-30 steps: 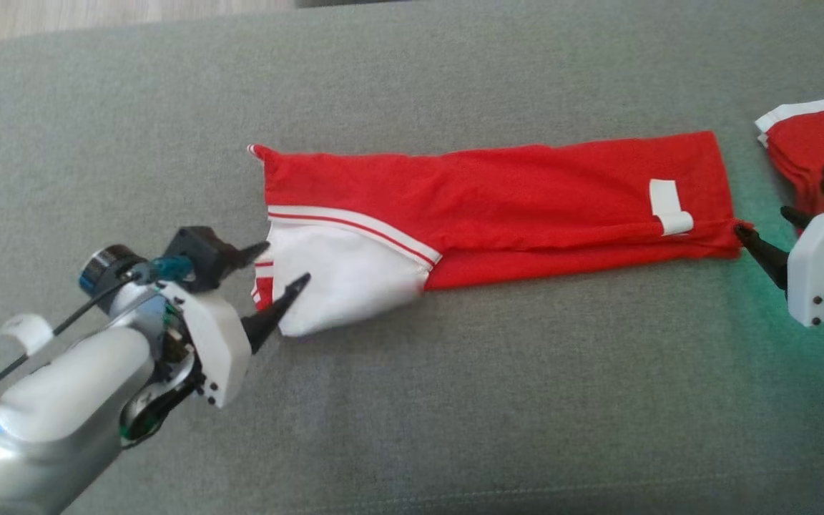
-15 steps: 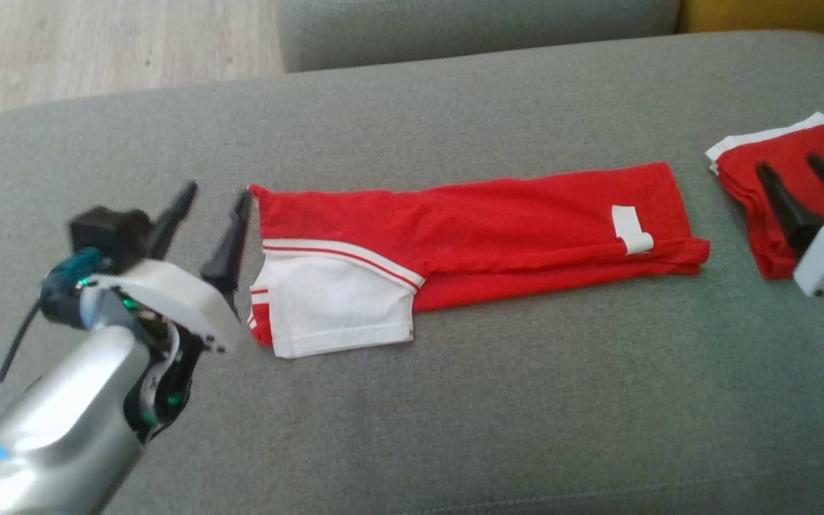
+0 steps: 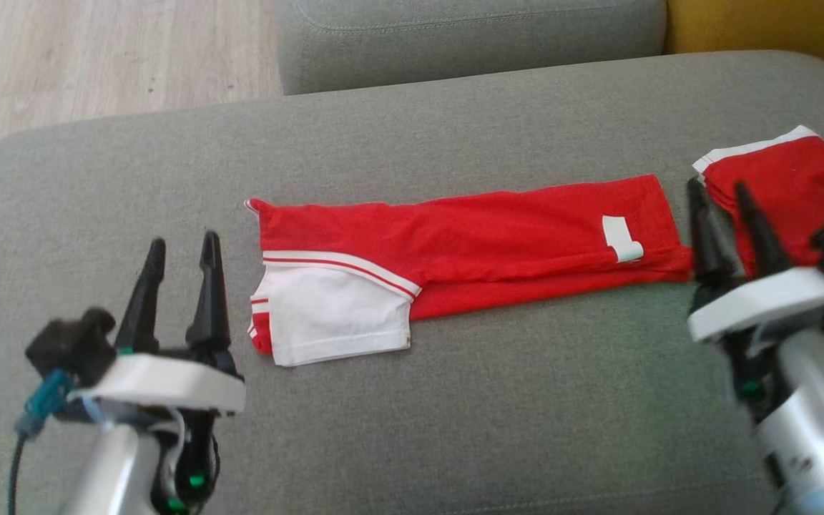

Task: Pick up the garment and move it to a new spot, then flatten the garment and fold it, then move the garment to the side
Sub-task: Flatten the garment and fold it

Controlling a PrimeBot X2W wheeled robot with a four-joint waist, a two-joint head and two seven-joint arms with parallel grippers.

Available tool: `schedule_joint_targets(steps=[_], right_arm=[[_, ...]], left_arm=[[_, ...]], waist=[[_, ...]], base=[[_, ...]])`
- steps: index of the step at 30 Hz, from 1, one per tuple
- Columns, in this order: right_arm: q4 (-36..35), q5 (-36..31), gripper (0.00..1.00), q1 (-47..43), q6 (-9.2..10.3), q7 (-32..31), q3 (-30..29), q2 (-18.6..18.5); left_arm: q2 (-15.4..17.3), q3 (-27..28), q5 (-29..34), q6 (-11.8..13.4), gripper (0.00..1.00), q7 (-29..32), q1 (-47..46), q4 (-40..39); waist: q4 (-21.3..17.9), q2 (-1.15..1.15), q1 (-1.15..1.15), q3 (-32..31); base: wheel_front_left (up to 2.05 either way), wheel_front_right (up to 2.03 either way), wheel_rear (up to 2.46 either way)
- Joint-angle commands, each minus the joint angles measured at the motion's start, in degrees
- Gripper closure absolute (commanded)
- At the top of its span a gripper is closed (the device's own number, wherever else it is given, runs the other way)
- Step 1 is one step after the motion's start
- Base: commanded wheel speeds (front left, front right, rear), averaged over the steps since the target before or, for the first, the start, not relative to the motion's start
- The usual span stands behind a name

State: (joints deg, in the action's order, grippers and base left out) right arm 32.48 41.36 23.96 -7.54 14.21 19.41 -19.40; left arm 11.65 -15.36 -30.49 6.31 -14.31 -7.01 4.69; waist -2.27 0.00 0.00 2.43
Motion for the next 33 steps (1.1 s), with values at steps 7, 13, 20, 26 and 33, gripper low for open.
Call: schedule_joint_targets(steps=[7, 13, 20, 26, 33], right_arm=[[-7.62, -12.85, 0.00, -8.07, 0.05, 0.77, -8.95, 9.55], [-8.15, -18.22, 0.00, -9.40, 0.05, 0.70, -12.64, 12.39], [-2.14, -22.05, 0.00, -5.22, 0.05, -3.96, -20.20, 14.35], [4.53, -26.23, 0.00, -0.23, 0.05, -5.54, -30.69, 15.44], [13.80, -34.17, 0.00, 3.79, 0.05, -8.91, -40.55, 16.26]], left_arm=[[-5.73, 8.12, 7.73, -7.13, 0.00, -0.68, 2.32, 0.41], [-7.86, 10.51, 10.74, -10.56, 0.00, -0.68, 1.08, 2.25], [-8.59, 10.48, 12.49, -12.36, 0.00, -0.69, -1.57, 3.61], [-8.74, 9.62, 12.43, -13.03, 0.00, -0.69, -2.97, 4.55], [-8.76, 7.89, 11.28, -13.22, 0.00, -0.69, -3.00, 5.04]], waist=[[0.55, 0.00, 0.00, 0.33], [1.65, 0.00, 0.00, 2.33], [3.56, 0.00, 0.00, 5.90], [5.48, 0.00, 0.00, 7.91], [6.44, 0.00, 0.00, 8.72]], base=[[0.00, 0.00, 0.00], [0.00, 0.00, 0.00], [0.00, 0.00, 0.00], [0.00, 0.00, 0.00], [0.00, 0.00, 0.00]])
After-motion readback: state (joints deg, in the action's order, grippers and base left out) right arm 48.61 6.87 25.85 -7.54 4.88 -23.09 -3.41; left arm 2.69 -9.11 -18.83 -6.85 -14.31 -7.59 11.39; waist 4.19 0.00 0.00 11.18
